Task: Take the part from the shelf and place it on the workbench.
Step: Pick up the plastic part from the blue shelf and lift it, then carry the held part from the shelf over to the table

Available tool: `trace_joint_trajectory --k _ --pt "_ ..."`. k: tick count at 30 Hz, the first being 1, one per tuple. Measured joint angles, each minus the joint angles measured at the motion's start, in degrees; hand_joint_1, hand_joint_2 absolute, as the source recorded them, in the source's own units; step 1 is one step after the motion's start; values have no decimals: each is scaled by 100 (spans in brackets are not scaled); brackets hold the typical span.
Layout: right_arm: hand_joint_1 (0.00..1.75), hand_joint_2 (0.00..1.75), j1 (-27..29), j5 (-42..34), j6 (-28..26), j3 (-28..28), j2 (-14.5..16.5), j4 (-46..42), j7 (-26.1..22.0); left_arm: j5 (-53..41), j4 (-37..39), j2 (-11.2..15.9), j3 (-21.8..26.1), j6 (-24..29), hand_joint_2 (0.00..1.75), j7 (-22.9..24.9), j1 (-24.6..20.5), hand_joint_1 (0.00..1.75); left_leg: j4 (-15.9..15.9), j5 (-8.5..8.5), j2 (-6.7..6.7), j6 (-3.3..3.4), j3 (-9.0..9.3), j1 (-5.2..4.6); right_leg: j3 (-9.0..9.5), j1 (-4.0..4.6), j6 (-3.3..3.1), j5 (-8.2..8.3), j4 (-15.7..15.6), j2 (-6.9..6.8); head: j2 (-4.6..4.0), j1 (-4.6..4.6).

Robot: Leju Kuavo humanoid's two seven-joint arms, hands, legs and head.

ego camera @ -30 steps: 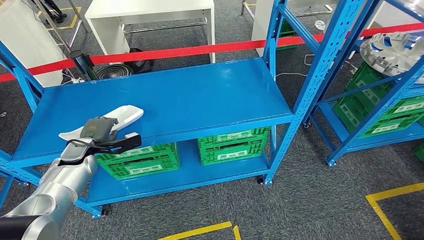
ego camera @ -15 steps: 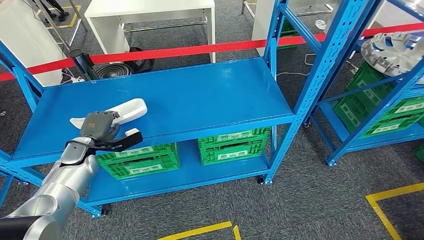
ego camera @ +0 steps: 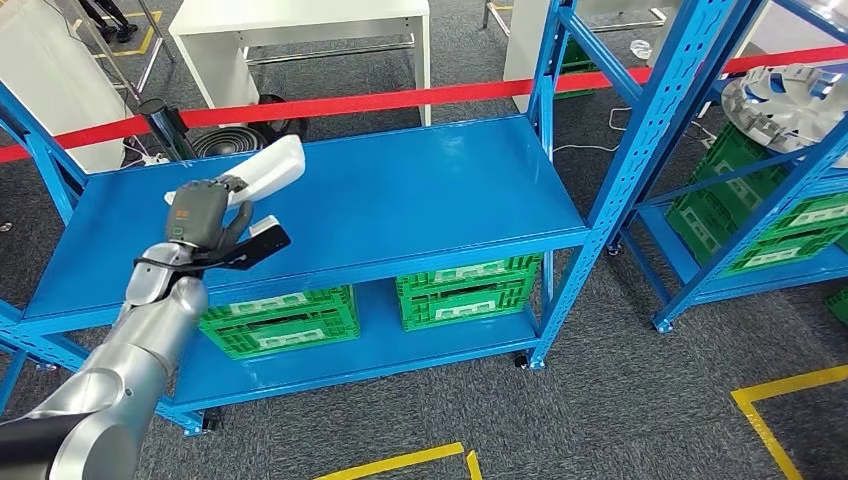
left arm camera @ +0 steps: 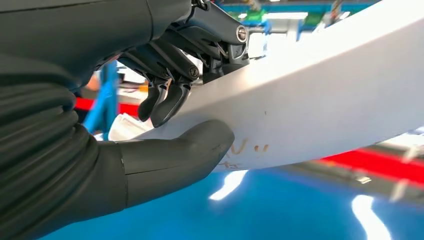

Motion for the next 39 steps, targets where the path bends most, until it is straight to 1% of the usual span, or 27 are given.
trace_joint_trajectory --k 5,9,11,13,14,15,16,17,18,19,20,21,22,23,24,25,27,29,30,31,33,34,35,36,37,38,39 --pt "0 0 1 -18 0 -1 -1 0 -25 165 -299 -95 -13 -367 175 -172 -457 145 1 0 0 0 0 0 -1 0 0 1 0 4 0 0" --pt "0 0 0 -51 1 -2 0 0 -44 270 -534 -150 -122 -689 175 -160 -779 145 2 0 0 0 0 0 -1 0 0 1 0 2 0 0" --pt "0 0 0 -85 -2 -10 7 0 -58 391 -629 -172 -211 -865 175 -124 -949 145 17 -7 -1 41 -6 -11 5 -18 32 17 -26 1 0 -3" --pt "0 0 -3 -114 -9 -23 20 0 -80 538 -729 -195 -307 -1021 175 -103 -1137 145 -74 46 8 112 39 -2 30 -26 80 45 -76 -3 0 -11" --pt "0 0 -7 -123 -14 -29 23 0 -89 609 -769 -214 -361 -1088 175 -99 -1236 145 -165 96 17 144 84 19 15 -18 92 12 -42 -5 0 -13" --pt "0 0 -10 -128 -16 -33 25 0 -94 677 -798 -233 -411 -1150 175 -100 -1329 145 -247 143 32 167 127 43 -46 -11 105 -73 89 -7 0 -5" --pt "0 0 -10 -133 -16 -36 24 0 -96 745 -817 -250 -462 -1210 175 -101 -1406 145 -298 173 50 178 158 68 -175 -19 120 -216 352 -11 0 6" --pt "0 0 -8 -138 -14 -39 24 0 -97 816 -826 -258 -512 -1275 175 -103 -1463 145 -312 179 59 189 164 75 -354 -34 145 -390 711 -11 0 15" --pt "0 0 -3 -145 -11 -41 24 0 -97 885 -834 -262 -563 -1343 175 -107 -1490 145 -307 177 68 182 161 84 -536 -63 178 -527 1077 -13 0 24" --pt "0 0 2 -151 -9 -44 24 0 -97 947 -838 -265 -612 -1402 175 -109 -1497 145 -292 168 72 166 155 99 -672 -99 216 -588 1335 -15 0 26" --pt "0 0 4 -159 -8 -47 23 0 -97 1005 -840 -267 -661 -1453 175 -109 -1499 145 -264 151 73 134 148 126 -709 -134 258 -544 1390 -17 0 27" --pt "0 0 3 -164 -8 -49 21 0 -97 1063 -840 -268 -709 -1493 175 -107 -1505 145 -218 123 72 85 137 166 -634 -172 305 -406 1224 -23 0 28" --pt "0 0 2 -167 -8 -49 19 0 -97 1117 -841 -269 -751 -1520 175 -101 -1518 145 -141 78 72 17 120 213 -466 -219 364 -226 873 -36 0 29" --pt "0 0 -2 -168 -4 -49 28 4 -96 1162 -843 -271 -793 -1537 175 -94 -1540 145 -55 27 68 -57 85 243 -314 -246 418 -118 576 -30 0 43" --pt "0 0 -4 -168 -2 -49 39 9 -96 1194 -846 -271 -828 -1553 175 -84 -1565 145 49 -29 62 -128 38 258 -210 -266 418 -58 359 -14 0 59" --pt "0 0 -6 -169 2 -50 46 14 -94 1212 -852 -269 -858 -1563 175 -80 -1589 145 127 -66 53 -187 -7 256 -175 -273 385 -62 270 1 0 65" --pt "0 0 -13 -169 4 -51 50 20 -93 1228 -860 -267 -910 -1571 175 -71 -1618 145 171 -81 33 -254 -55 242 -224 -260 231 -100 331 29 0 47" --pt "0 0 -22 -168 3 -51 46 20 -98 1234 -856 -255 -980 -1565 175 -34 -1628 145 192 -116 30 -284 -77 253 -241 -251 130 -86 345 30 0 4" --pt "0 0 -25 -168 3 -51 46 20 -101 1233 -853 -247 -1015 -1558 175 -11 -1631 145 321 -213 33 -286 -133 254 -244 -246 91 -74 339 34 0 -16" --pt "0 0 -25 -168 3 -52 46 20 -102 1232 -849 -240 -1052 -1549 175 12 -1633 145 569 -369 36 -280 -241 245 -247 -236 59 -61 328 37 0 -41" --pt "0 0 -24 -168 2 -53 46 20 -103 1232 -838 -237 -1108 -1536 175 35 -1626 145 1307 -741 35 -249 -563 211 -259 -197 12 -36 308 41 0 -79" --pt "0 0 -24 -168 1 -54 46 20 -103 1233 -832 -237 -1135 -1534 175 44 -1615 145 1608 -848 34 -224 -693 191 -268 -173 -6 -24 303 40 0 -90" --pt "0 0 -23 -168 1 -54 46 20 -103 1233 -827 -236 -1154 -1534 175 50 -1603 145 1736 -856 34 -188 -741 169 -279 -147 -22 -12 301 40 0 -93" --pt "0 0 -23 -168 1 -54 46 20 -103 1233 -825 -236 -1169 -1534 175 54 -1595 145 1650 -764 33 -137 -684 144 -288 -122 -34 -1 300 39 0 -94" --pt "0 0 -24 -169 1 -54 46 20 -103 1237 -826 -238 -1183 -1534 175 55 -1595 145 1365 -601 31 -74 -523 112 -293 -99 -41 10 298 40 0 -96" --pt "0 0 -24 -169 1 -54 51 20 -103 1242 -828 -241 -1196 -1534 175 55 -1608 145 978 -454 30 1 -319 73 -297 -84 -43 24 295 39 0 -96" --pt "0 0 -25 -170 1 -54 58 20 -103 1250 -830 -250 -1214 -1534 175 54 -1625 145 635 -347 36 61 -141 38 -301 -67 -30 42 289 39 0 -94"
